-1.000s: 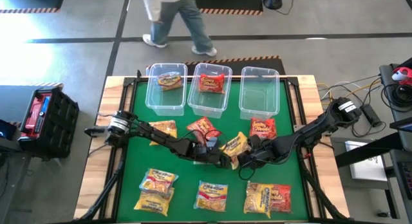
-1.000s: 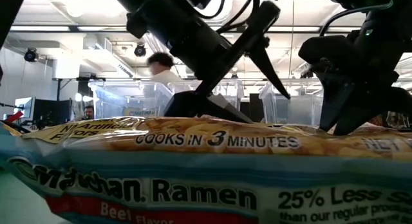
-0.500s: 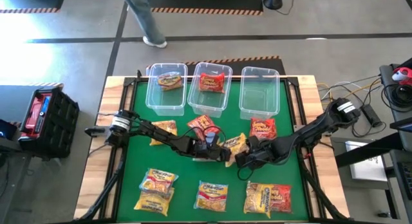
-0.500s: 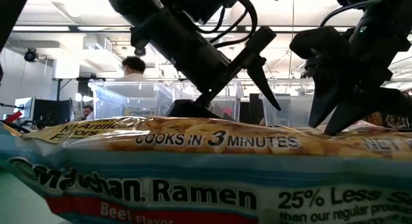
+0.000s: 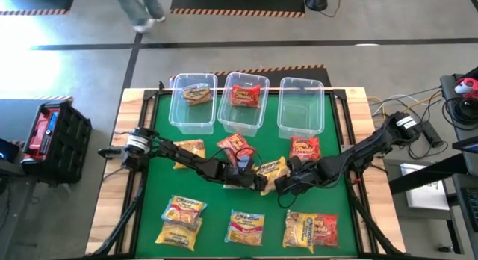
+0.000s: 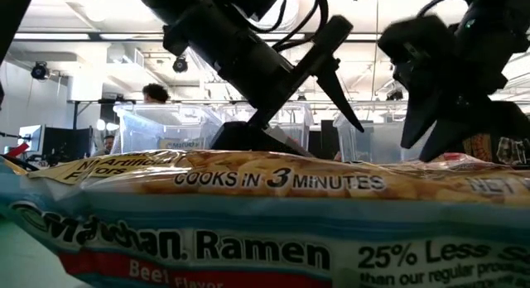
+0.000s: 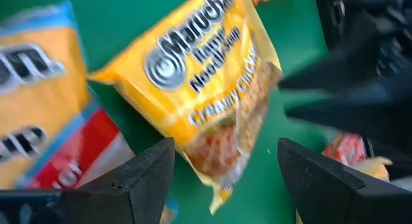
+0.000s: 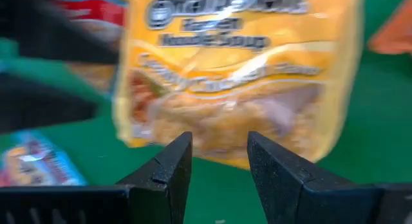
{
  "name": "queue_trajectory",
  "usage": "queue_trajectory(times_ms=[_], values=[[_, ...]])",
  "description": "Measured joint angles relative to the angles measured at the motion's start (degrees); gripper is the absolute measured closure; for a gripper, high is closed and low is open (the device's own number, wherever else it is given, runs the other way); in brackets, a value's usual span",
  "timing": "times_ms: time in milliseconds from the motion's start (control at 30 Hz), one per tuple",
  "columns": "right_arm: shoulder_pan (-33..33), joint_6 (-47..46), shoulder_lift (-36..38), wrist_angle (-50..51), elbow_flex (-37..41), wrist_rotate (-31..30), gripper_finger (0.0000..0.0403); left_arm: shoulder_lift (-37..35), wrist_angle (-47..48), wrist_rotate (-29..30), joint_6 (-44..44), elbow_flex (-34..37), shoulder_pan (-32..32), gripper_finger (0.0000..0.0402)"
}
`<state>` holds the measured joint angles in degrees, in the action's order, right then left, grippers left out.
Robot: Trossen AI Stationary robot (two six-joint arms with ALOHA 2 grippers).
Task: Sort Maruchan noodles
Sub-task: Put the top right yellow noodle pack into the top right transparent bin
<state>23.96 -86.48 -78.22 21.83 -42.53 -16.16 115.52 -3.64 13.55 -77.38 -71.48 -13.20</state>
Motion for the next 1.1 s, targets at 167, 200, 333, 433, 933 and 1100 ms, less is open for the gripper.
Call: queue_trajectory(times_ms=[167, 200, 333, 433, 933, 1100], values=[[0.0, -0.4, -0.5, 5.2, 0.4, -0.3, 0.0264, -0.1, -0.9, -1.2, -0.3, 0.0, -0.8, 0.0145], [0.0, -0.5, -0.8, 5.8, 0.8, -0.3, 0.0264, -0.1, -1.3, -1.3, -0.3, 0.0, -0.8, 0.0145], [0.0, -0.5, -1.9, 5.0, 2.0, -0.4, 0.0264, -0.2, -4.1, -1.6, -0.3, 0.0, -1.2, 0.0145], [0.0, -0.5, -2.8, 4.8, 2.3, -0.4, 0.0264, -0.2, -4.0, -1.7, -0.4, -0.4, -1.5, 0.0145], [0.0, 1.8, -3.4, 10.1, 3.5, 1.0, 0.0264, 2.7, -4.1, 1.9, -8.0, -1.9, -4.0, 0.0145], [0.1, 1.8, -3.3, 9.3, 5.0, 1.3, 0.0264, 2.7, -4.1, 2.5, -10.1, -1.9, -5.0, 0.0145]])
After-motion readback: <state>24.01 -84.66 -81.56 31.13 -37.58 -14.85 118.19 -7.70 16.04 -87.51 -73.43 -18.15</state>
